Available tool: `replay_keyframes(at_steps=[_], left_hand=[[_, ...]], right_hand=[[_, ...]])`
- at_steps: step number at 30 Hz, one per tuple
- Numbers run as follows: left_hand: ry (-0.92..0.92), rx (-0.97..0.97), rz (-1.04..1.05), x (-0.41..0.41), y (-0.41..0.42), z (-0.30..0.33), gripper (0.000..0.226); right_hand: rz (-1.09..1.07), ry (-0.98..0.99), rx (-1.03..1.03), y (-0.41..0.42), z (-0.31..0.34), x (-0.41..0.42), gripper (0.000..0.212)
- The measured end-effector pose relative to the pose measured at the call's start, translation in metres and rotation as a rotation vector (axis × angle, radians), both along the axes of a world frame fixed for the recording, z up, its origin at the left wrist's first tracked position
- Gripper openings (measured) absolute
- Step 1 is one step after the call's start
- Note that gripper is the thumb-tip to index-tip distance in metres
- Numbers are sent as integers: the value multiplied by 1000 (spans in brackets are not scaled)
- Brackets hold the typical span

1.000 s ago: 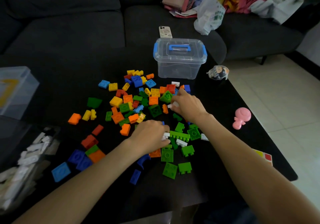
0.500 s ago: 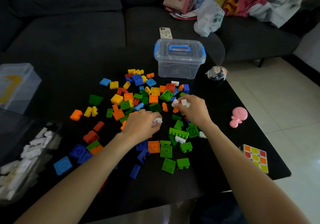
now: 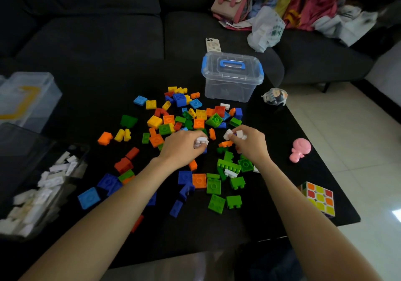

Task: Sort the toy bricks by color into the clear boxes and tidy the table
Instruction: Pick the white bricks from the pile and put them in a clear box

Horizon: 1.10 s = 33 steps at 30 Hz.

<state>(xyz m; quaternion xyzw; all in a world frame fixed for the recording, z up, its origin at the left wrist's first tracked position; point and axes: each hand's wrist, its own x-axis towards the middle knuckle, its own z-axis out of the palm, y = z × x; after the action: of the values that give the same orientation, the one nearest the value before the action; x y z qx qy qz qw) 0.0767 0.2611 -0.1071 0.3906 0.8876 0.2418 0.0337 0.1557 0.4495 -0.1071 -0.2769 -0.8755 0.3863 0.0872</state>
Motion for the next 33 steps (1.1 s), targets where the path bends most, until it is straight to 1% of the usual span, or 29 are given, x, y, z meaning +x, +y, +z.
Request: replay_keyframes(at_steps=[2,4,6,9,12,13,15,17,19,21,23,25,27,30,33], left_hand=[[-19,26,4,0,-4,4,22],[-51,101,28,1,-19,13,20],[-34,151,57,3,-44,22,20],[85,142,127,4,-103,33,19],[228,78,213,7,-162,38,21],[290,45,259,11,-190,37,24],[356,-32,342,17,-226,29,31],[340,-121,423,22,-264,19,37],[305,-156,464,25,-289,8,39],[260,-125,508,28,-303,5,31],[189,-55,539,32,-308,5,22],[129,17,535,37,-311,6,29],[92,88,520,42,-316,4,36],[74,135,512,51,-324,-1,33],[151,79,477,57,-328,-9,32]], right_hand=[[-22,43,-91,-6,8,6,12],[-28,99,-284,-20,16,12,12],[-2,143,-430,-42,24,15,13],[89,185,-572,-90,25,7,11],[195,161,-592,-141,21,-10,12],[255,147,-573,-167,19,-18,13],[340,129,-436,-204,17,-30,13],[415,115,-324,-245,21,-41,10],[498,111,-217,-279,27,-52,15],[585,94,-77,-303,32,-60,22],[678,90,67,-321,35,-66,24],[754,95,232,-333,34,-71,24],[810,81,346,-341,33,-76,22],[902,24,408,-347,33,-82,21],[976,-23,322,-352,33,-86,30]])
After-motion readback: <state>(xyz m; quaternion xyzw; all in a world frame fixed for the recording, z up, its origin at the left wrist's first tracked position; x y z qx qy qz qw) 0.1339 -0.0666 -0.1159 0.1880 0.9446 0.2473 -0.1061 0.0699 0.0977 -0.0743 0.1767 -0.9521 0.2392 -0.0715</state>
